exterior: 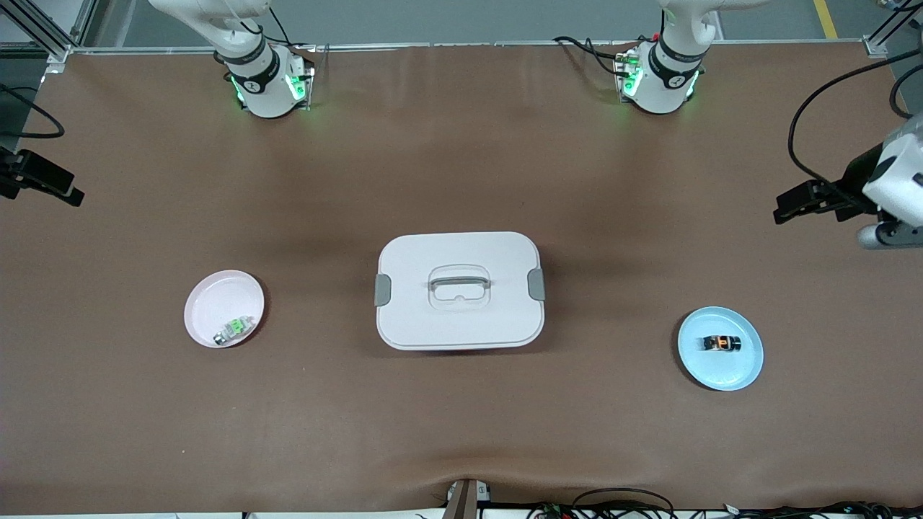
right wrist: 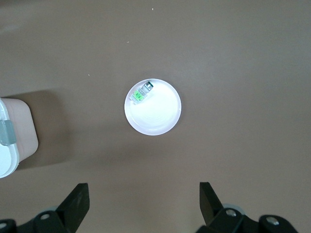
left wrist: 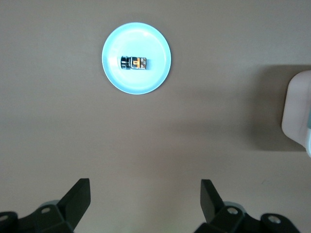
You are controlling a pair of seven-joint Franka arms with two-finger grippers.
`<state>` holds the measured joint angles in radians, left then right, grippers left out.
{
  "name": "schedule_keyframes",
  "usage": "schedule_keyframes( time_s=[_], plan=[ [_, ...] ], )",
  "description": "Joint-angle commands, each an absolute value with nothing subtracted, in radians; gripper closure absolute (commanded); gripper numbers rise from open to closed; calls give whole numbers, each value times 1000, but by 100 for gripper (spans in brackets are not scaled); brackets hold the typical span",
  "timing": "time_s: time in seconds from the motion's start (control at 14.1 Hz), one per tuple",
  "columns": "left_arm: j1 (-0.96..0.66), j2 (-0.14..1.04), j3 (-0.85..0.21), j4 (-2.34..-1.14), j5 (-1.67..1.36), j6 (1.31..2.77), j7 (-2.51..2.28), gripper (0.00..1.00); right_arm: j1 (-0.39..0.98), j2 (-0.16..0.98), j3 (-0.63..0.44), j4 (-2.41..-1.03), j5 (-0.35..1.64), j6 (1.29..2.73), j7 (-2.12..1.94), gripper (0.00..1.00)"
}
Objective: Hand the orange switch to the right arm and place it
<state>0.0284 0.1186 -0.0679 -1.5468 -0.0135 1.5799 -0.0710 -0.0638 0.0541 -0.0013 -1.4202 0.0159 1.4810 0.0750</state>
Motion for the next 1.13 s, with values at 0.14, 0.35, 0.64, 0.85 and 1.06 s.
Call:
schedule_keyframes(
  time_s=[0.14,0.35,0.64,0.85,1.06],
  plan=[
    [21,233,-77,-1519,21,1614,-43,0,-84,48,11,-1425,20,1482,78,0],
    [21,296,-77,-1519,43,1684,-43,0,-84,48,11,-1425,20,1482,78,0],
    [31,386,-77,-1519,77,1776,72,0,-83,48,11,-1425,20,1483,80,0],
    [35,443,-72,-1519,78,1845,83,0,-84,48,11,-1425,20,1483,78,0],
    [46,518,-69,-1519,75,1919,71,0,-84,48,9,-1425,20,1482,78,0]
  ],
)
